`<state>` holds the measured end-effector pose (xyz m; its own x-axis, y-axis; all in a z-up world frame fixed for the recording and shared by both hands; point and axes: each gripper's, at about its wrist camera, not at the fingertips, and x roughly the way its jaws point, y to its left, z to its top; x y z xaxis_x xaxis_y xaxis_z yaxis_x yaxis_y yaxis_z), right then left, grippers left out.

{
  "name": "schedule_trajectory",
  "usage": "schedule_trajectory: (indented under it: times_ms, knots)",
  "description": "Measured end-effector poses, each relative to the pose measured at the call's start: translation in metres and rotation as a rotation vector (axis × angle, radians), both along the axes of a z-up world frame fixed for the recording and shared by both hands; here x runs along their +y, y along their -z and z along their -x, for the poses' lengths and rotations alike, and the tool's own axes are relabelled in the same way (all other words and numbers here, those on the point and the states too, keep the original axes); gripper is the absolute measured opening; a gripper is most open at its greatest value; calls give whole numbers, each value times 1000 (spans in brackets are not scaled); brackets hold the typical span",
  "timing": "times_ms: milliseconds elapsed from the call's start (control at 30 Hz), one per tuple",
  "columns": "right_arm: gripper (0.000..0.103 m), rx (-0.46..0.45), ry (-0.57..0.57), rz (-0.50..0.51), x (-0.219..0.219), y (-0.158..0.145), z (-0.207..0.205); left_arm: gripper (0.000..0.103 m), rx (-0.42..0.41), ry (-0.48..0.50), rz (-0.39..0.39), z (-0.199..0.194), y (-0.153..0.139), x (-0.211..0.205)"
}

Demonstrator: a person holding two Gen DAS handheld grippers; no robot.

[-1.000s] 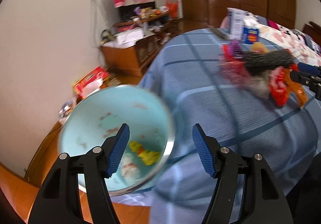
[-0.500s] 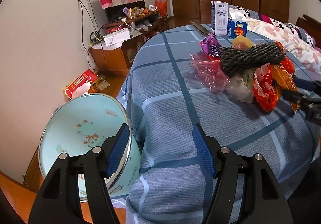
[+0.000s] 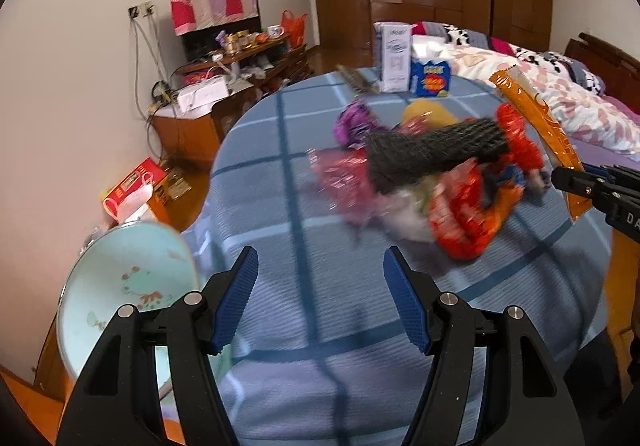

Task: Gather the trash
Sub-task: 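Grasp the orange snack wrapper with the right gripper while the left grasps the red wrapper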

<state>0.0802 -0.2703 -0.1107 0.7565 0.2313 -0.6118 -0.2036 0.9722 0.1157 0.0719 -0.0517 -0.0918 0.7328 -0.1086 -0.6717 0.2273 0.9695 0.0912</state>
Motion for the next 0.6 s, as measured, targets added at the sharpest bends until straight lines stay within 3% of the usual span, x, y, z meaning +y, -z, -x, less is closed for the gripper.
schedule_trajectory:
  times_ms: [300, 500, 567, 600]
  knots:
    - [18, -7, 100, 27, -43, 6, 18, 64, -14, 109, 11, -6, -4, -62]
    - [18, 5, 137, 27, -59, 22, 20, 63, 34, 150, -18, -27, 16, -91]
    - [18, 13, 143, 20, -62, 27, 19, 36, 58, 162, -23, -30, 22, -97]
    - [18, 15, 145, 17, -64, 29, 20, 32, 63, 167, -21, -31, 24, -98]
